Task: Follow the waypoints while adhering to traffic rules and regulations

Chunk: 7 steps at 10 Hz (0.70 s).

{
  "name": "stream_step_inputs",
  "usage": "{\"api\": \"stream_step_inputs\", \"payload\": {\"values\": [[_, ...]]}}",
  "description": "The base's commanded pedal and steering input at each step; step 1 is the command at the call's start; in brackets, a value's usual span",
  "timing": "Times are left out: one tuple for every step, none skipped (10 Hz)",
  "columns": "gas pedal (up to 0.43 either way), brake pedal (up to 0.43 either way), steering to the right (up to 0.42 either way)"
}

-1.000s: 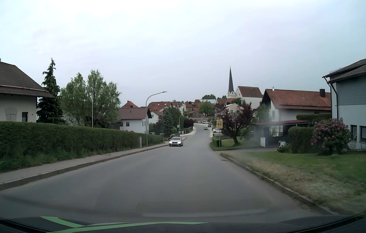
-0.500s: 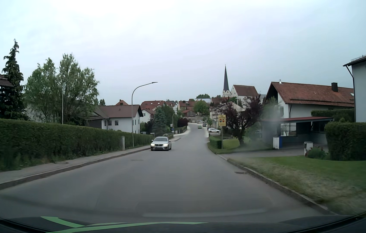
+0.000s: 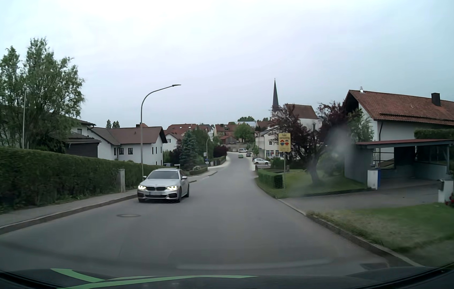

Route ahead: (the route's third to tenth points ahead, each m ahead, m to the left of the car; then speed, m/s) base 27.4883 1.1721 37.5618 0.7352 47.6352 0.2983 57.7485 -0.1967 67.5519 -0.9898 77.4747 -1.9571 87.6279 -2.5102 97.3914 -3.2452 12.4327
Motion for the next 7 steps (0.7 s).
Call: {"api": "stream_step_inputs", "payload": {"values": [[0.0, 0.061, 0.013], [0.0, 0.055, 0.012], [0.0, 0.061, 0.01], [0.0, 0.061, 0.009], [0.0, 0.055, 0.009], [0.0, 0.055, 0.006], [0.0, 0.049, 0.006]]}}
